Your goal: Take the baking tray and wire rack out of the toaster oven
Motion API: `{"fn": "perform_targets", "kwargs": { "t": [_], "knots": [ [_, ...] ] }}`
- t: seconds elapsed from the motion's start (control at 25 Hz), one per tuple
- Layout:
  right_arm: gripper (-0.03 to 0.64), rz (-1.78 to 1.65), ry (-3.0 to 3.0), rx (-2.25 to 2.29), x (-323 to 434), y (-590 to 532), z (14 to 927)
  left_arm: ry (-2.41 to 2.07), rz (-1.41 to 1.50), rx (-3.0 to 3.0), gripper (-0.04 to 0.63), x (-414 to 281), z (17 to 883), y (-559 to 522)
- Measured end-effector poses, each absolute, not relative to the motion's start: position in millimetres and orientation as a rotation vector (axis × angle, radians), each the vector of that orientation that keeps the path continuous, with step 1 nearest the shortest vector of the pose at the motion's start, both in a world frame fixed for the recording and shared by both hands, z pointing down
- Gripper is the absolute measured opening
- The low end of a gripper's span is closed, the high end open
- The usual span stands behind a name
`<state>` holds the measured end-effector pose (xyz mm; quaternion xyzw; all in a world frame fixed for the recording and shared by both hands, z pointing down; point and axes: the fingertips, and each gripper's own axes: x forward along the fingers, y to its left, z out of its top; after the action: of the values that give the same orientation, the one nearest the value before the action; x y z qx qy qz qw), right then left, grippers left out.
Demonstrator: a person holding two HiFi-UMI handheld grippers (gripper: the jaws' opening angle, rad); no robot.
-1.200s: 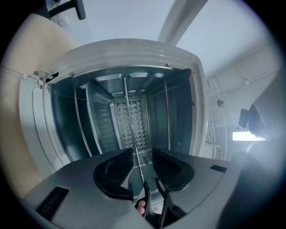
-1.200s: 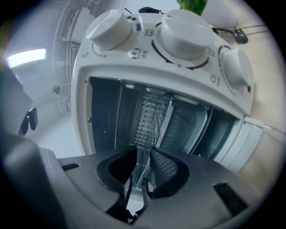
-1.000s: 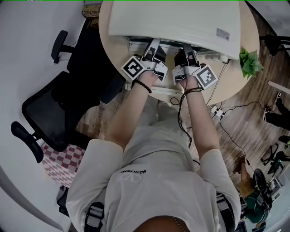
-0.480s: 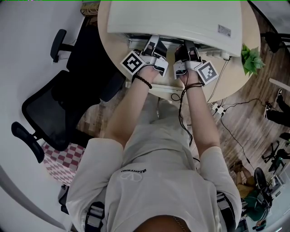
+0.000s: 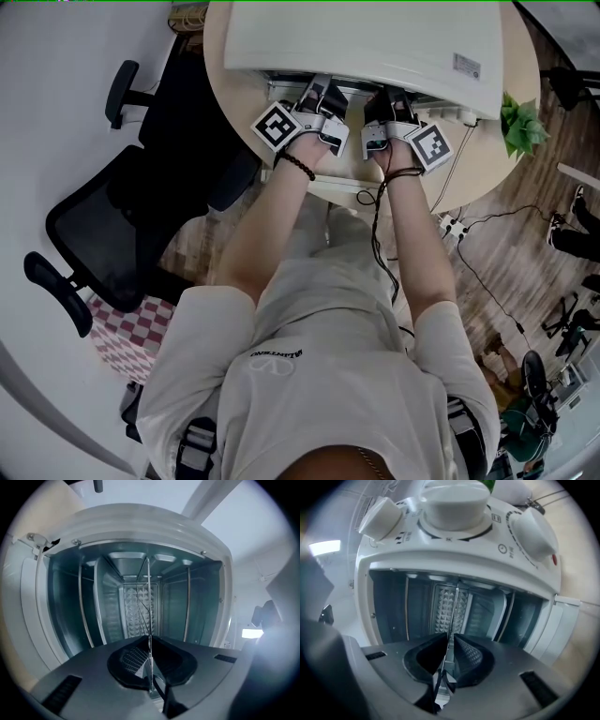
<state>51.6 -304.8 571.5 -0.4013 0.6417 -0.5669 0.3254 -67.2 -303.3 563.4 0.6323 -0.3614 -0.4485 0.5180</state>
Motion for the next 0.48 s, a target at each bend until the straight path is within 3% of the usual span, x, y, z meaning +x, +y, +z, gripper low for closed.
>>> {"fn": "perform_targets", "kwargs": {
  "t": [0.12, 0.48],
  "knots": [
    [0.020, -1.477, 1.683, -1.037, 50.1, -305.9, 568.5, -0.882, -1.069, 1.522, 0.018, -68.4, 565.6, -303.4],
    [0.012, -1.476, 1.615, -1.029, 49.4, -302.6, 567.8, -0.882, -1.038, 1.545, 0.008, -69.0, 564.5, -300.7]
  ]
}}
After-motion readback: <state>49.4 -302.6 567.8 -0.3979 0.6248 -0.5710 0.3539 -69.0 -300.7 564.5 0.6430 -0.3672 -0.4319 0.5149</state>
